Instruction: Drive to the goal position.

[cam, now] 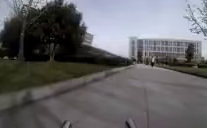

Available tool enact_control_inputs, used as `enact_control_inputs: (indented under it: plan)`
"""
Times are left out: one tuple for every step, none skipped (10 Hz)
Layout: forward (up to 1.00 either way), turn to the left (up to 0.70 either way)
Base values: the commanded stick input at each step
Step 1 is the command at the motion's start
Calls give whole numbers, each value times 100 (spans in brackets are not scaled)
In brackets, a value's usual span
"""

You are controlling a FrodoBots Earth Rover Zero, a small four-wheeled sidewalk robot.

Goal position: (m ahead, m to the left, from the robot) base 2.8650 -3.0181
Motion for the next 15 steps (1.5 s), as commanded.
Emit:
enact_control_inputs:
  plan:
    - [45, -7]
    - [45, -23]
    - [45, -27]
    - [45, -27]
    - [45, -27]
    - [45, -27]
    - [45, -27]
    - [45, -27]
    - [45, -27]
    - [45, -27]
    - [45, -27]
    - [45, -27]
    - [45, -27]
    - [45, -26]
    - [45, -18]
